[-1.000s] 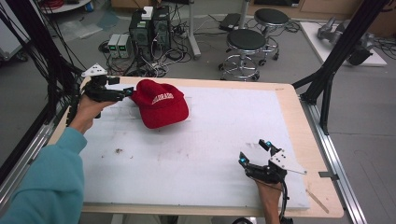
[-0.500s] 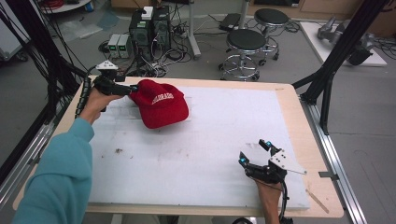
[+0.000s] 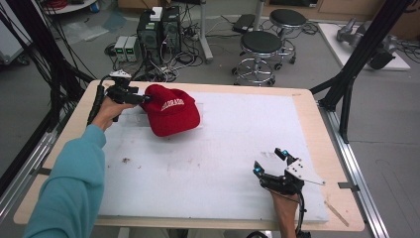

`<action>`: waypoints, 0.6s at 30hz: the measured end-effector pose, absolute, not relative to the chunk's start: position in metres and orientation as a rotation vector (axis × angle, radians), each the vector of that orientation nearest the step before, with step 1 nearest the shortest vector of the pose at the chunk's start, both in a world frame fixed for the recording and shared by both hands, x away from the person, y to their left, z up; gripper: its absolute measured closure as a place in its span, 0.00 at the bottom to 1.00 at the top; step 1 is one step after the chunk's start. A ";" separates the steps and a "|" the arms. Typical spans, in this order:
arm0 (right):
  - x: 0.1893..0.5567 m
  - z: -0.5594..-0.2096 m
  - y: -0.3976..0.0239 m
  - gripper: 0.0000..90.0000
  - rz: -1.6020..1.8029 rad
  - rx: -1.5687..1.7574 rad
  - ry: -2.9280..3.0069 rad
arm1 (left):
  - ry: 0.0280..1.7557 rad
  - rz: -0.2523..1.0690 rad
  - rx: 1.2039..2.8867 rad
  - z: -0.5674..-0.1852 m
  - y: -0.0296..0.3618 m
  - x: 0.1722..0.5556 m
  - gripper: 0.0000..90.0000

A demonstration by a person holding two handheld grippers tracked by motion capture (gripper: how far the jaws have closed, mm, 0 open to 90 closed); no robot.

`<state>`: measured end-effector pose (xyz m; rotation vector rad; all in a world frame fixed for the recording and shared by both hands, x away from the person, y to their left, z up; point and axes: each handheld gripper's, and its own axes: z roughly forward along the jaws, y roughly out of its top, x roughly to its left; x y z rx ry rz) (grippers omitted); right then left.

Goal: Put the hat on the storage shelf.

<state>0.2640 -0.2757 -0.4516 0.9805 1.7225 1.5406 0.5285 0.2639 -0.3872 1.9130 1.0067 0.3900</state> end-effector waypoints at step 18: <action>0.264 -0.452 -0.276 0.11 1.538 0.978 1.723 | 0.993 0.340 1.989 -0.391 0.253 0.534 0.28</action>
